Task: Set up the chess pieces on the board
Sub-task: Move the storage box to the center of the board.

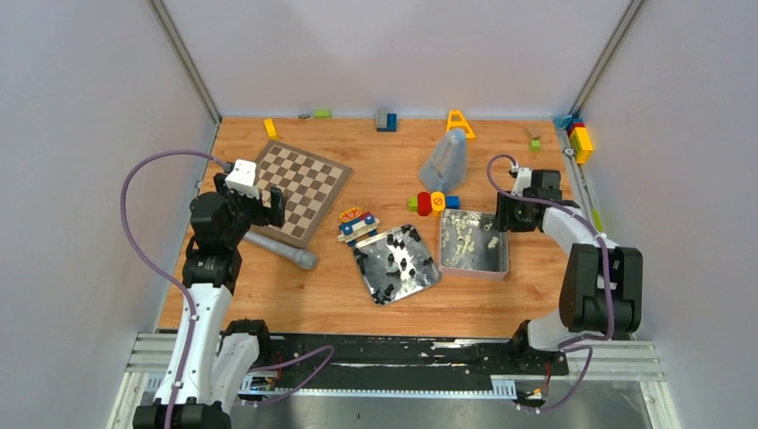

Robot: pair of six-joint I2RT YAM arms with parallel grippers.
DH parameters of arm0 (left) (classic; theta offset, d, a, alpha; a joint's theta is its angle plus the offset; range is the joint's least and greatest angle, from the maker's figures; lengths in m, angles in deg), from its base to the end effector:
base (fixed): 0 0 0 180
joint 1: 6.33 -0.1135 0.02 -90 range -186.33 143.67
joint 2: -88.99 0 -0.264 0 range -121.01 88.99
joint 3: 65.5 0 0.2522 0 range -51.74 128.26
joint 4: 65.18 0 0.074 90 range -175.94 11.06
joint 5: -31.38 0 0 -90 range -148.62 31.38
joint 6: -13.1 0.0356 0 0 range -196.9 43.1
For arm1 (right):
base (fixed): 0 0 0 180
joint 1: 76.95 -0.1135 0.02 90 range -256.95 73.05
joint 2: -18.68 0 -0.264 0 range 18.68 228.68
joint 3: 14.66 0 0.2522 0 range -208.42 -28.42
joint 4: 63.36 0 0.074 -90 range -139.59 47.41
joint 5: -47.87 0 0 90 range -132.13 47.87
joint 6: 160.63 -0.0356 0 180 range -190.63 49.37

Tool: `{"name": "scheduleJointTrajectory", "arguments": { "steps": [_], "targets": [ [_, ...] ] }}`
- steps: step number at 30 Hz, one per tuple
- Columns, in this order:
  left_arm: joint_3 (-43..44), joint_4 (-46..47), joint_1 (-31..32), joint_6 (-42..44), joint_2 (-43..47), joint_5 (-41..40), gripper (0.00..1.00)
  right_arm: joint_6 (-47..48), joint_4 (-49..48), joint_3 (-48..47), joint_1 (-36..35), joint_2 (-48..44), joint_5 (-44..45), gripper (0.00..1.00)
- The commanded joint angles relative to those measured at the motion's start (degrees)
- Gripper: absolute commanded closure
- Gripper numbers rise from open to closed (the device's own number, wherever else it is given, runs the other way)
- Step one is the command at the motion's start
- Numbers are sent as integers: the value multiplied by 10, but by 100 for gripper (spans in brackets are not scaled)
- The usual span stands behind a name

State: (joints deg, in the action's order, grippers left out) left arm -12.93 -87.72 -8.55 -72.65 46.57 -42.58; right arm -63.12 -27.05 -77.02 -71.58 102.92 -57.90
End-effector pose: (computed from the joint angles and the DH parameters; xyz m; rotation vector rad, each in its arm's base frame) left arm 0.1793 -0.0029 0.3128 0.2319 1.7664 -0.1687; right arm 0.2843 -0.0170 0.1902 -0.1481 2.5461 0.2693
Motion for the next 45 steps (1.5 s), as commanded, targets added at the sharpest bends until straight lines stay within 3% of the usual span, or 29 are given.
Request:
{"name": "scheduleJointTrajectory", "arguments": {
  "steps": [1,10,19,30,45],
  "targets": [
    [15,16,2,7,7,8,0,-18,-2,-39,-2,41,32,57],
    [14,19,3,7,7,12,0,-71,-16,-74,-1,77,79,82],
    [10,22,3,9,5,14,0,-125,-19,-126,-1,144,96,99],
    [12,22,3,11,-6,10,0,-125,-14,-228,-1,231,127,100],
    [13,24,3,12,-15,12,0,-20,-7,-319,4,293,229,100]
  ]
}}
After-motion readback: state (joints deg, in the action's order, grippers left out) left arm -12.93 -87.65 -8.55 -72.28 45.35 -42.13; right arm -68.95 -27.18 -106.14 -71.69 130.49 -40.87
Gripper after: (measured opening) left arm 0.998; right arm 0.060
